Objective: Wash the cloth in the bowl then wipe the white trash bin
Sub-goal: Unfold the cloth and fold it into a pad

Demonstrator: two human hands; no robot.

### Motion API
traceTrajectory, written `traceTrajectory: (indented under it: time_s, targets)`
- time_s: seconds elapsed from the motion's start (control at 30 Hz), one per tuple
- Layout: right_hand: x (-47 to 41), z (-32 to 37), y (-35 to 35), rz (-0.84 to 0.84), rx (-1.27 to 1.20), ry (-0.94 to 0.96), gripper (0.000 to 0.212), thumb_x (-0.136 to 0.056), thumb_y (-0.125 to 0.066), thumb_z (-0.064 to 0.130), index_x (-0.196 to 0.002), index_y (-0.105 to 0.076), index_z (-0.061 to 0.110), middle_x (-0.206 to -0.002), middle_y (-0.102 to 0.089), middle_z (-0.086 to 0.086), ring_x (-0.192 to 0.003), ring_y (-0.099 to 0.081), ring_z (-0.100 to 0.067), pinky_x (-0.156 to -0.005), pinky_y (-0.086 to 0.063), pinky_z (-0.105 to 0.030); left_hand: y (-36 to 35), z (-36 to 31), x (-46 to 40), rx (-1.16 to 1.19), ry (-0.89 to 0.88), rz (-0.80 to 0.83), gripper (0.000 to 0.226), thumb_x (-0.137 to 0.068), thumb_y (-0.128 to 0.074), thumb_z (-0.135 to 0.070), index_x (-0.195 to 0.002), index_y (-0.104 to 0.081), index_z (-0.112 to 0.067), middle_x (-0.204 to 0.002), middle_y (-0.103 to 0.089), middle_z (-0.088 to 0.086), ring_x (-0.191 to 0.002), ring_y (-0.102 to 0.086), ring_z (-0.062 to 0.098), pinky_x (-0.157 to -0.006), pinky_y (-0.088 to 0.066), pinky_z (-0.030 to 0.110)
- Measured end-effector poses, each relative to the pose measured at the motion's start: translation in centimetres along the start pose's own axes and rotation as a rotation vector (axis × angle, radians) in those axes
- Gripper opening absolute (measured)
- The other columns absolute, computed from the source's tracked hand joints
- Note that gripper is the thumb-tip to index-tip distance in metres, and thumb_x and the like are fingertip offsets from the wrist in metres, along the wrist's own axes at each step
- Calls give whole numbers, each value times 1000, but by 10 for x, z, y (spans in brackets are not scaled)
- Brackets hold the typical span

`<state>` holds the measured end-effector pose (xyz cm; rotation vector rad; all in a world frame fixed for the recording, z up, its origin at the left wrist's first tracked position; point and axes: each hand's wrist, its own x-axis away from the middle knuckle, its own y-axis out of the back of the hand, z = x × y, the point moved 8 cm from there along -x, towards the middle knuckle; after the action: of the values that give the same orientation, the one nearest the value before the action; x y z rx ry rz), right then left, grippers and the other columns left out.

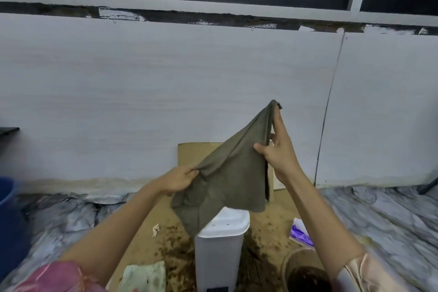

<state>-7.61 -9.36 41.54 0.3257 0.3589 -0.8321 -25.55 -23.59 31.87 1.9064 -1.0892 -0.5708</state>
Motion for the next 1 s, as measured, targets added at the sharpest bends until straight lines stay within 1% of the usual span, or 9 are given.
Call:
traceTrajectory:
  time_s: [0.13, 0.27, 0.4, 0.5, 0.6, 0.73, 0.8, 0.87, 1.0]
  targets:
    - [4, -3, 8, -6, 321, 34, 88, -94, -47, -1, -144, 6, 48, -153, -27, 8, -130, -43, -30, -99, -41, -31, 31, 1, -3, 129, -51, -105, 36, -102, -36, -32, -130, -55, -20, -133, -57, 4, -122, -51, 21, -101, -39, 30]
    - [1, -11, 24, -84, 367, -37, 76, -98, -45, 9, -146, -2, 49, -134, -53, -11, -110, -55, -35, -89, -44, -34, 62, 25, 11, 963, 46, -575, 45, -82, -64, -50, -80, -66, -6, -88, -67, 13, -79, -63, 25, -67, -50, 34]
    - [-5, -35, 37, -216, 197, -184, 63, -96, -48, 8, -146, -27, 41, -106, -61, -14, -92, -59, -27, -79, -50, -36, 6, 11, 13, 1492, 233, -75, 83, -79, -38, -77, -103, -72, -5, -102, -71, 18, -86, -71, 32, -81, -50, 45]
    - [-7, -85, 50, -333, -286, -483, 35, -90, -55, -3, -123, -59, 9, -106, -59, -8, -91, -58, -22, -82, -51, -33, -23, 19, 23, 1483, 331, 147, 101, -69, -35, -86, -85, -75, 6, -96, -71, 24, -87, -70, 37, -89, -46, 51]
    - [0, -122, 53, -355, -330, -670, 9, -82, -61, -6, -77, -64, 1, -80, -58, -12, -70, -54, -21, -64, -46, -33, -40, 24, 29, 1417, 349, 352, 92, -67, -56, -78, -112, -68, 2, -119, -64, 23, -106, -64, 37, -92, -51, 50]
    - [5, -125, 50, -358, -262, -637, 20, -87, -58, -9, -104, -65, -4, -92, -62, -12, -95, -56, -25, -79, -48, -30, -49, 32, 34, 1022, 411, 496, 74, -44, -96, -22, -108, -66, 2, -111, -69, 18, -98, -67, 28, -98, -49, 43]
    - [5, -119, 49, -341, -223, -609, 23, -89, -56, -8, -109, -63, -1, -106, -60, -14, -103, -53, -25, -86, -45, -29, -40, 44, 30, 932, 469, 376, 45, -65, -84, -8, -104, -66, 6, -109, -69, 20, -96, -65, 29, -100, -46, 45]
    - [4, -112, 49, -338, -201, -567, 22, -90, -54, -7, -109, -63, 1, -113, -57, -14, -109, -52, -25, -88, -42, -28, -21, 57, 21, 916, 481, 116, 30, -89, -64, -13, -111, -62, 6, -108, -67, 19, -86, -63, 26, -78, -54, 42]
    - [0, -100, 49, -346, -174, -507, 19, -91, -54, -4, -105, -64, 5, -117, -59, -13, -109, -53, -25, -82, -44, -28, -6, 66, 19, 1079, 516, -117, 51, -100, -39, -40, -131, -44, 0, -123, -57, 21, -83, -60, 29, -65, -48, 40]
